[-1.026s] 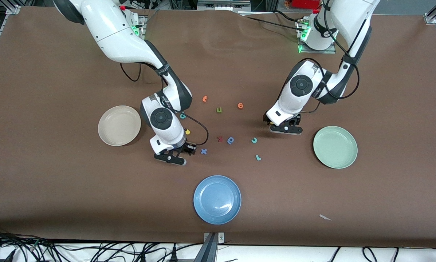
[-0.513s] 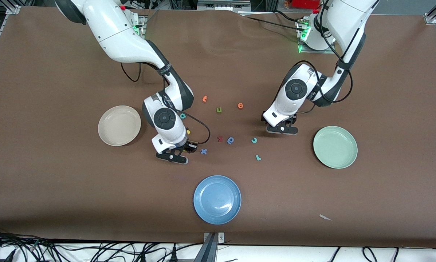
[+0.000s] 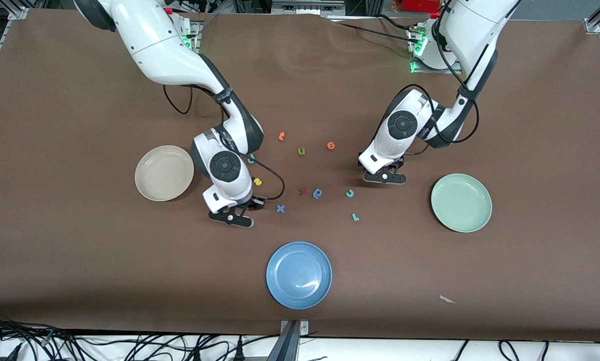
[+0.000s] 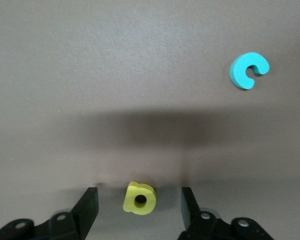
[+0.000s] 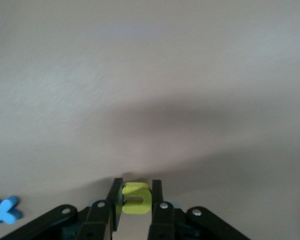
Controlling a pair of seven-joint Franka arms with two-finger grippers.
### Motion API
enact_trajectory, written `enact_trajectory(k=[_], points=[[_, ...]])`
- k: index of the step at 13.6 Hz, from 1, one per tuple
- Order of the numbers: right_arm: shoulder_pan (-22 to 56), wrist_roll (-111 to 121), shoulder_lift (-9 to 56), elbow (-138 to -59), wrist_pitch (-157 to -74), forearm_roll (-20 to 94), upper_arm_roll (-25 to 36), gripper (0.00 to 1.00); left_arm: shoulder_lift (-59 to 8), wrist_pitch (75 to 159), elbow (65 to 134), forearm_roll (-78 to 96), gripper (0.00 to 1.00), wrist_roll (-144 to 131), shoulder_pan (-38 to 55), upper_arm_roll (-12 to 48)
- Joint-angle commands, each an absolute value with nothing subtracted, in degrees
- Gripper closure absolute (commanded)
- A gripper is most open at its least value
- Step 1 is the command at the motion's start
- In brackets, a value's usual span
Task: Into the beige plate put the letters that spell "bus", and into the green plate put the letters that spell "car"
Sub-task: 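Carry the yellow u onto the beige plate and open the right gripper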
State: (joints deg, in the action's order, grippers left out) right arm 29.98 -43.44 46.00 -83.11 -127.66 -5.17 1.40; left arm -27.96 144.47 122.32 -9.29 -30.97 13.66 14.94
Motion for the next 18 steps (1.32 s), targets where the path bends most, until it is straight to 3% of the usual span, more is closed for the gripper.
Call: enact_trajectory(k=[1, 4, 7, 10, 11, 13, 15, 18], points=[[30.0, -34.5, 39.0, -85.8, -118.7, -5.4, 6.0, 0.9, -29.2, 144.5, 121.2, -8.6, 0.35, -31.6, 13.6, 15.5], [29.2, -24.6, 32.4, -96.1, -118.6, -4.3, 10.4, 0.91, -29.2, 144.5, 121.3, -8.5, 0.46, -31.4, 13.5, 15.5], [27.8, -18.7, 30.2, -103.2, -120.0, -3.8, 12.8, 0.91, -29.2, 144.4, 121.3, -8.5, 0.61, -30.8, 13.1, 15.5], [26.6, -13.8, 30.1, -111.9, -128.1, -3.2, 14.6, 0.89, -29.8, 144.4, 121.1, -8.6, 0.71, -30.5, 12.9, 15.5], [26.3, -13.7, 29.6, -114.1, -130.7, -3.2, 14.6, 0.79, -29.8, 144.4, 120.9, -8.6, 0.74, -30.4, 12.8, 15.5], [26.2, -13.7, 27.9, -114.6, -130.9, -3.2, 14.7, 0.25, -29.5, 144.0, 120.8, -8.5, 0.76, -29.0, 12.0, 15.6], [26.2, -14.1, 25.1, -114.1, -128.2, -3.2, 14.7, 0.18, -28.8, 139.4, 118.2, -8.5, 0.78, -28.0, 10.8, 15.6], [26.6, -16.2, 23.1, -110.6, -123.4, 0.3, 13.3, 0.19, -28.8, 123.1, 108.0, -7.8, 0.78, -19.4, 6.4, 15.6]])
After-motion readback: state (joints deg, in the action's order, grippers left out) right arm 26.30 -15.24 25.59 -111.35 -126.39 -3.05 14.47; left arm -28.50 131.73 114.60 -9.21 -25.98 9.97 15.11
